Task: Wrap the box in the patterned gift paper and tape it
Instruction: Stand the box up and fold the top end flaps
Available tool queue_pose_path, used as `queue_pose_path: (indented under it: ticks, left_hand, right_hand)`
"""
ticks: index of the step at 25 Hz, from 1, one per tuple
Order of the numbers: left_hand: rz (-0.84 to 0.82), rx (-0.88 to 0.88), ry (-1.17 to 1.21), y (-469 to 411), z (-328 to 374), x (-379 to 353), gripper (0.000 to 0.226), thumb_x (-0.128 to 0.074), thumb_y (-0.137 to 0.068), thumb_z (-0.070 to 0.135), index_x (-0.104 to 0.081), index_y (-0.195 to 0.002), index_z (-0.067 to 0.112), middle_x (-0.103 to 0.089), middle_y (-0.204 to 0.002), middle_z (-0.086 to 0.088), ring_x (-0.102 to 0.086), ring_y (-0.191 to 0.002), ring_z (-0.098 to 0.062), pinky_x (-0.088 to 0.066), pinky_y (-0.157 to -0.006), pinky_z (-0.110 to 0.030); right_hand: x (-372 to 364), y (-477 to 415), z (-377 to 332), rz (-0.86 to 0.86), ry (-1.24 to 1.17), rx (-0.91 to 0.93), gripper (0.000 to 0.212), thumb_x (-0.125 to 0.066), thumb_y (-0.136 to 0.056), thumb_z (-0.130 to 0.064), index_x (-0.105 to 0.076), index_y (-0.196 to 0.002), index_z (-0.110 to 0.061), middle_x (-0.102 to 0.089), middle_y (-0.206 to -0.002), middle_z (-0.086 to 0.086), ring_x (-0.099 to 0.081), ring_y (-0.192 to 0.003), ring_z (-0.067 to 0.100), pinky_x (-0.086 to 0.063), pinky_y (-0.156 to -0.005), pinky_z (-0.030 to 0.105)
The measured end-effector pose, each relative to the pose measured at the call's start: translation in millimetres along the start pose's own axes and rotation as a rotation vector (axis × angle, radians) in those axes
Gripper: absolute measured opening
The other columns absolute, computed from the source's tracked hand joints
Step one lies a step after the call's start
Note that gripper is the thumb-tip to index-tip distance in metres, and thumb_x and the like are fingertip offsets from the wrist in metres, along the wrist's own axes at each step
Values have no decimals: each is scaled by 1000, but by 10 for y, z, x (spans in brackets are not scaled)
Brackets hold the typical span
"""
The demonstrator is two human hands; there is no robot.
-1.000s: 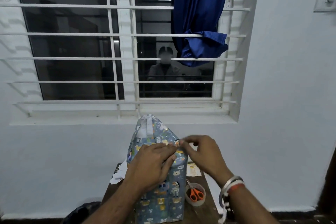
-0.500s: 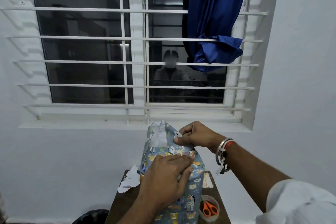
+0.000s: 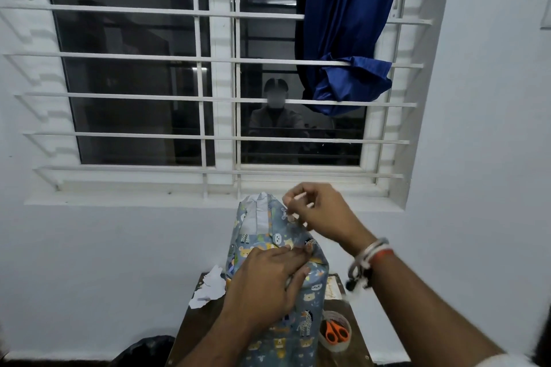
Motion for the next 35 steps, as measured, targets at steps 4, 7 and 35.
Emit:
queue_pose_path:
  ticks: [4, 7, 35]
  left_hand:
    - [-32, -80, 7, -36, 58, 37, 28, -42, -104, 44, -61, -122, 35, -69, -116, 15, -63, -105, -10, -50, -85, -32]
    - [268, -147, -67, 198, 137, 190, 17, -64, -95, 30, -72, -110, 28, -71, -118, 12, -63, -112, -9, -51, -92, -31]
    - [303, 551, 306, 333, -334, 59, 49, -36, -110, 27, -31, -158, 35, -32, -160, 20, -34, -147, -5, -25, -120, -25]
  right_hand:
    - [-178, 475, 397, 5, 123, -71, 34, -46, -108, -41, -73, -92, -27, -76, -85, -12, -71, -81, 1, -57, -84, 36]
    - [-249, 561, 373, 13, 273, -11, 30, -46, -105, -49, -72, -106, -35, -75, -92, -14, -67, -87, 1, -53, -83, 28]
    - [-627, 607, 106, -132, 720, 17, 68, -44, -93, -49, -24, -157, -38, -49, -139, 4, -42, -132, 24, -42, -96, 42]
Point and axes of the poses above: each hand's wrist, its own y-axis away from the middle knuckle, its own x-axis out of the back of the hand, z = x × y, the point moved 4 cm from there along -y, towards the middle knuckle
